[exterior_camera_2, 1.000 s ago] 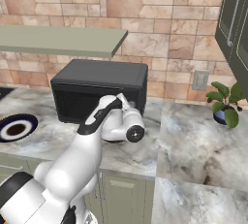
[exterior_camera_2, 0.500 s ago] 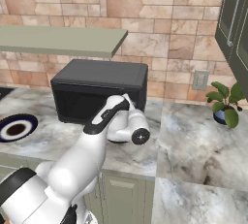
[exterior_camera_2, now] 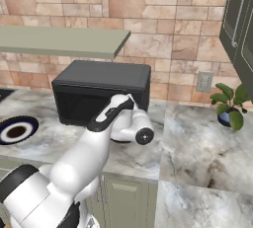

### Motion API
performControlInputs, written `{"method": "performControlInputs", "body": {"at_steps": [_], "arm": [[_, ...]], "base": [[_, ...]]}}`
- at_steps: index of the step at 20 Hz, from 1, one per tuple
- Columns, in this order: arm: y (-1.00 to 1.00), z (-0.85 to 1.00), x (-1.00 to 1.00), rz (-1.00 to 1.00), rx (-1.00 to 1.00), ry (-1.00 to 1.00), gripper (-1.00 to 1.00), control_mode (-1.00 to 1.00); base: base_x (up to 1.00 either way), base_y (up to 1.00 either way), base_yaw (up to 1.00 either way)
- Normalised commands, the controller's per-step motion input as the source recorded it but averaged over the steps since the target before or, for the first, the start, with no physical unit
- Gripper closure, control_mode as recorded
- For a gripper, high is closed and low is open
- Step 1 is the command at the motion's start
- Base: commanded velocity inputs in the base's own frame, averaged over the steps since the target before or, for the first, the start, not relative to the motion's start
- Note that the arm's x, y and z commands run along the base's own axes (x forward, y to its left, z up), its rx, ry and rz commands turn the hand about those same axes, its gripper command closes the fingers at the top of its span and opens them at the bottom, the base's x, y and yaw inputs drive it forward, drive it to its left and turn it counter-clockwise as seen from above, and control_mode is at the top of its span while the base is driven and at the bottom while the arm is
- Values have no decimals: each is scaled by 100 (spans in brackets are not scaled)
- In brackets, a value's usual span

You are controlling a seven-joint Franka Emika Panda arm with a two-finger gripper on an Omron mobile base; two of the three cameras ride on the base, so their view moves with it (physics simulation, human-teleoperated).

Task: Pull the toaster oven rack outwards. Pick up the baguette from the plate and place it on the toaster oven rack. Close the toaster oven door fully and set the temperature to the lowest setting.

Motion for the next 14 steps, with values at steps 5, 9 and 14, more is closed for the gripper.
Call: {"method": "performControlInputs", "body": {"at_steps": [5, 9, 14], "arm": [[0, 0, 18, 0, 0, -2, -100, -100], [0, -2, 8, 0, 0, -2, -100, -100], [-1, -13, 0, 0, 0, -3, -100, -100]], "base": [[0, 0, 0], [0, 0, 0], [0, 0, 0]]}}
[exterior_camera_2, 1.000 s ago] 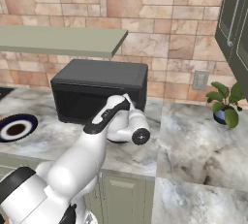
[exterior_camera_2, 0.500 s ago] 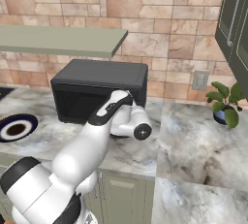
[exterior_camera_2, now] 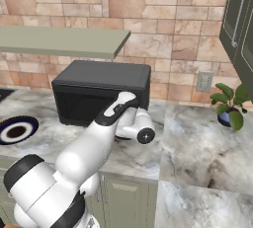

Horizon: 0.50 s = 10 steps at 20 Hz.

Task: Pull the toaster oven rack outwards. Pick up the baguette from the plate and place it on the toaster oven rack. Close the toaster oven door fully and set the temperature to the lowest setting.

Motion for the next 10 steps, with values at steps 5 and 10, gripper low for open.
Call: {"method": "performControlInputs", "body": {"at_steps": [5, 10], "arm": [[0, -11, 0, 0, 0, -4, -100, -100], [0, -13, 0, 0, 0, -2, -100, -100]], "base": [[0, 0, 0], [0, 0, 0]]}}
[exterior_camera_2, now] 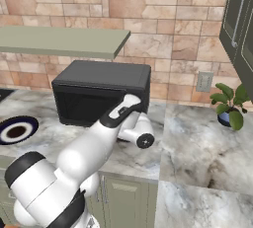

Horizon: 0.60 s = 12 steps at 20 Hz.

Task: Pull the toaster oven rack outwards. Pick up the baguette from the plate and place it on the toaster oven rack. Close the toaster oven door fully and set the temperature to the lowest setting.

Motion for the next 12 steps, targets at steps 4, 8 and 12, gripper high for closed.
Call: {"method": "performControlInputs", "body": {"at_steps": [4, 8, 12], "arm": [[0, -12, 0, 0, 0, -2, -100, -100], [8, 0, 0, 0, 0, 0, -100, -100], [19, 0, 0, 0, 0, 0, -100, -100]], "base": [[0, 0, 0], [0, 0, 0], [0, 0, 0]]}}
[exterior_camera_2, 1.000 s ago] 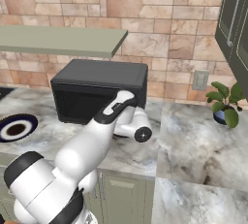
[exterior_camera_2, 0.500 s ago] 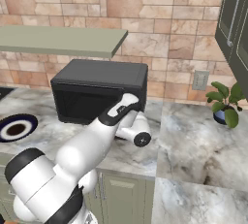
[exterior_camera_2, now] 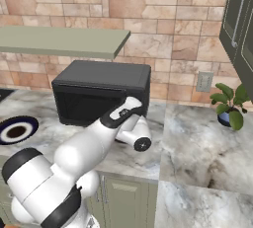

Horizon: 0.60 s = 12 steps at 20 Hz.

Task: Pull the toaster oven rack outwards. Pick up the baguette from the plate and place it on the toaster oven rack. Close the toaster oven door fully and set the temperature to the lowest setting.

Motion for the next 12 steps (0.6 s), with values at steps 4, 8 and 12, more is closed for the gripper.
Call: {"method": "performControlInputs", "body": {"at_steps": [4, 8, 12], "arm": [[16, 0, 5, 0, 0, 0, -100, -100], [7, 0, 18, 0, 0, 0, -100, -100], [7, 0, 32, 0, 0, 0, -100, -100]], "base": [[0, 0, 0], [0, 0, 0], [0, 0, 0]]}}
